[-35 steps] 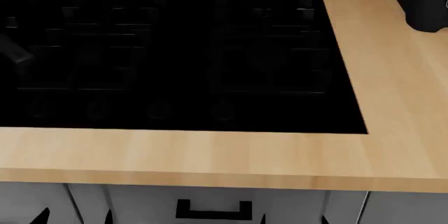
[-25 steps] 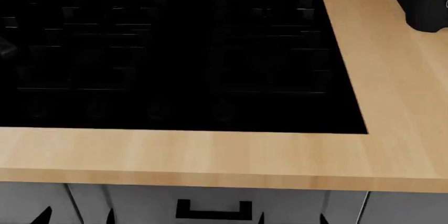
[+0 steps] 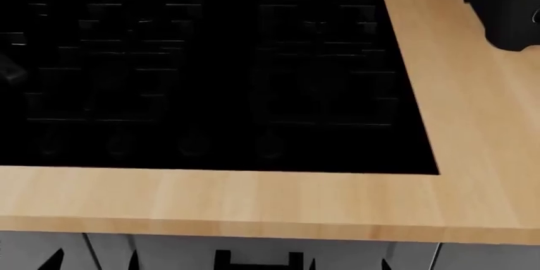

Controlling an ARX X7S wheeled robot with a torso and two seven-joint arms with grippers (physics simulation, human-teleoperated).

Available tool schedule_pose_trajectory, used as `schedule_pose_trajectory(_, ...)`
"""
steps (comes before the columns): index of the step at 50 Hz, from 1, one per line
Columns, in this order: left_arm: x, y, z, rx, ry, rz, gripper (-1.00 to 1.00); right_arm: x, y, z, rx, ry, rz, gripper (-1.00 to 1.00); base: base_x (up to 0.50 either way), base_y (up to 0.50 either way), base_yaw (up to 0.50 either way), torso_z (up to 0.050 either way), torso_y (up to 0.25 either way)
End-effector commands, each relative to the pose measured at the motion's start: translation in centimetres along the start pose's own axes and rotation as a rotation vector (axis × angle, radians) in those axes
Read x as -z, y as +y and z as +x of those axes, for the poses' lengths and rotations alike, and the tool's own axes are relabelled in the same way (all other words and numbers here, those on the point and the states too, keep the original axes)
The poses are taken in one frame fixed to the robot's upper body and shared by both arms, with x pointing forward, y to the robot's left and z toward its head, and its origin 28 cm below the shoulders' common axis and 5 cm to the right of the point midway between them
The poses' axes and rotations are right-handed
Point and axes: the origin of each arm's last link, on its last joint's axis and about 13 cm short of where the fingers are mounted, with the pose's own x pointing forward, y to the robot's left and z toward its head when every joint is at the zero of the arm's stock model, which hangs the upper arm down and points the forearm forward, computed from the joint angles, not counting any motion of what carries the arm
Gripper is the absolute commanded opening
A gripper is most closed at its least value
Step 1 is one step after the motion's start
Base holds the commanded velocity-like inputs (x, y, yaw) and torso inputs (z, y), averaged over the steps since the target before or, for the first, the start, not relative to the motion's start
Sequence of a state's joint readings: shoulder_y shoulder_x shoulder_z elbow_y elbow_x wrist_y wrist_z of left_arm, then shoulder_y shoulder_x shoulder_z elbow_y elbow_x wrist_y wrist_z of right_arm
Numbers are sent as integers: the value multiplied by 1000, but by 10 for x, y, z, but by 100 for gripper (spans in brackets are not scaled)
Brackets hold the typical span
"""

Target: Pick the zucchini from the plate and place it in the pan.

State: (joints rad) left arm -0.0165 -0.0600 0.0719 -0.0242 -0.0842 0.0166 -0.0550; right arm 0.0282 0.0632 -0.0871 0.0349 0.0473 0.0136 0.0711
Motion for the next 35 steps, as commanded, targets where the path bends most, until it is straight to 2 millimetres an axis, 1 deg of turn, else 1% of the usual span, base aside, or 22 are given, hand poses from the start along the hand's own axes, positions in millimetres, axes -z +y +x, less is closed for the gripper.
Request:
schedule_pose_trajectory(1, 0, 1, -2, 6, 5, -18, 100, 0, 1, -2, -4, 8, 2, 100, 0, 0, 0, 50, 0)
schedule_pose_trajectory(8, -1, 1, -5, 16, 4, -23, 100, 0, 1, -4, -2, 12, 7, 100, 0, 0, 0, 50, 0)
schedule_pose_trajectory(24, 0, -1, 0, 27, 10, -8, 100, 1, 0, 2, -2, 19, -3, 100, 0, 0, 0, 50, 0)
schedule_pose_trajectory(25, -3, 1, 0, 15, 9, -23, 100, -3, -1, 3, -7, 10, -10, 100, 0, 0, 0, 8, 0)
schedule_pose_trajectory(26, -8, 4, 0, 14, 12, -22, 100, -11, -2, 3, -23, 6, 2, 100, 0, 0, 0, 0, 0)
schedule_pose_trajectory(27, -26, 9, -3, 17, 8, -4, 100, -26, -6, 4, -39, 20, -24, 100, 0, 0, 0, 0, 0)
schedule_pose_trajectory(28, -37, 11, -5, 28, -1, -7, 100, -38, -9, 3, -46, 13, -21, 100, 0, 0, 0, 0, 0)
schedule_pose_trajectory(29, -61, 20, -9, 46, 1, -39, 100, -66, -17, 3, -77, -10, -7, 100, 0, 0, 0, 0, 0)
schedule_pose_trajectory(30, -86, 25, -13, 68, -22, -33, 100, -91, -23, 3, -104, -26, -7, 100, 0, 0, 0, 0, 0)
schedule_pose_trajectory(31, -114, 34, -15, 79, -47, -7, 100, -126, -31, 5, -143, -86, 22, 100, 0, 0, 0, 0, 0)
schedule_pose_trajectory(32, -130, 38, -16, 70, -46, -1, 100, -142, -35, 6, -124, -64, 17, 100, 0, 0, 0, 0, 0)
schedule_pose_trajectory(33, -157, 43, -19, 74, -81, 20, 100, -168, -42, 5, -119, -115, 1, 100, 0, 0, 0, 0, 0)
schedule_pose_trajectory(35, -178, 46, -21, 73, -91, 56, 100, -190, -48, 4, -111, -146, -14, 100, 0, 0, 0, 0, 0)
